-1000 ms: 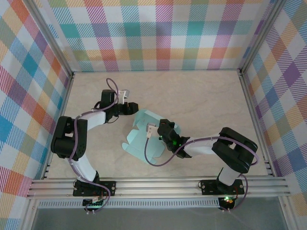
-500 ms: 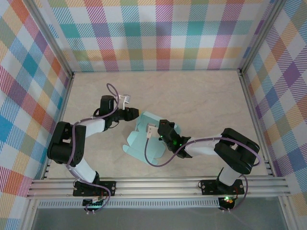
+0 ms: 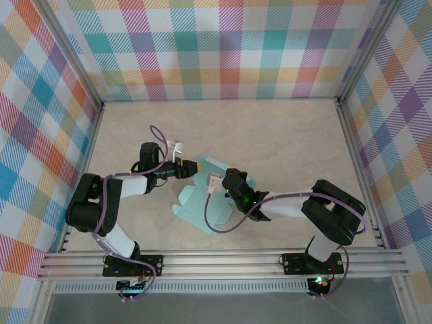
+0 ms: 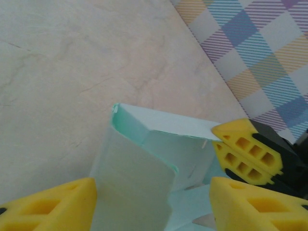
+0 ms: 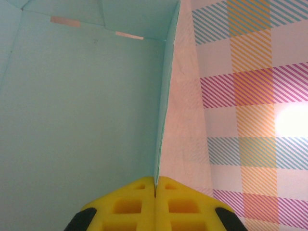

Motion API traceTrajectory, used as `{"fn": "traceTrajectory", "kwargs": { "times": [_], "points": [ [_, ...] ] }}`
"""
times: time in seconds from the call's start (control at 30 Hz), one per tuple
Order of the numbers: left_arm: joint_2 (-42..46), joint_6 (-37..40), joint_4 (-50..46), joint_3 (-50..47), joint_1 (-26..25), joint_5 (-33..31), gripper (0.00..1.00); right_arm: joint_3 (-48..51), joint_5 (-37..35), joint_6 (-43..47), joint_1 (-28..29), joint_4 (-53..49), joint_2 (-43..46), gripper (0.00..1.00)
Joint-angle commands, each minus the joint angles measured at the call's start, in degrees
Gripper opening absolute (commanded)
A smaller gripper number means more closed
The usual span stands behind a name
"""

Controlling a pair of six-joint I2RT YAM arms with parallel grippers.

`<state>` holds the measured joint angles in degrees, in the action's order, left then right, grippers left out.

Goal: Fold the paper box

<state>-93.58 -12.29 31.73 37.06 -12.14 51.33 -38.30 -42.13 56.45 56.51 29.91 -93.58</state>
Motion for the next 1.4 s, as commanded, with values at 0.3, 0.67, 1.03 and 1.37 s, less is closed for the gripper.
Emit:
{"fn": "traceTrajectory", "kwargs": {
  "times": [0.3, 0.67, 1.03, 1.37],
  "points": [
    [-0.25, 4.00, 1.05, -0.54, -0.52, 2.63, 0.62, -0.18, 0.29, -0.84, -0.47, -4.44, 0.37, 0.00],
    [-4.53, 6.14, -0.55, 3.16, 1.59, 4.67, 0.65, -0.01, 0.33, -1.18, -0.45, -4.81, 0.87, 0.00],
    [-6.90, 8.53, -3.04, 5.10, 1.81, 4.32, 0.87, 0.05, 0.09, -1.69, -0.47, -5.81, 0.88, 0.00],
    [-8.71, 5.94, -1.05, 6.68, 3.59, 8.02, 0.90, -0.28, 0.12, -1.60, -0.61, -5.57, 0.30, 0.00]
  ]
}}
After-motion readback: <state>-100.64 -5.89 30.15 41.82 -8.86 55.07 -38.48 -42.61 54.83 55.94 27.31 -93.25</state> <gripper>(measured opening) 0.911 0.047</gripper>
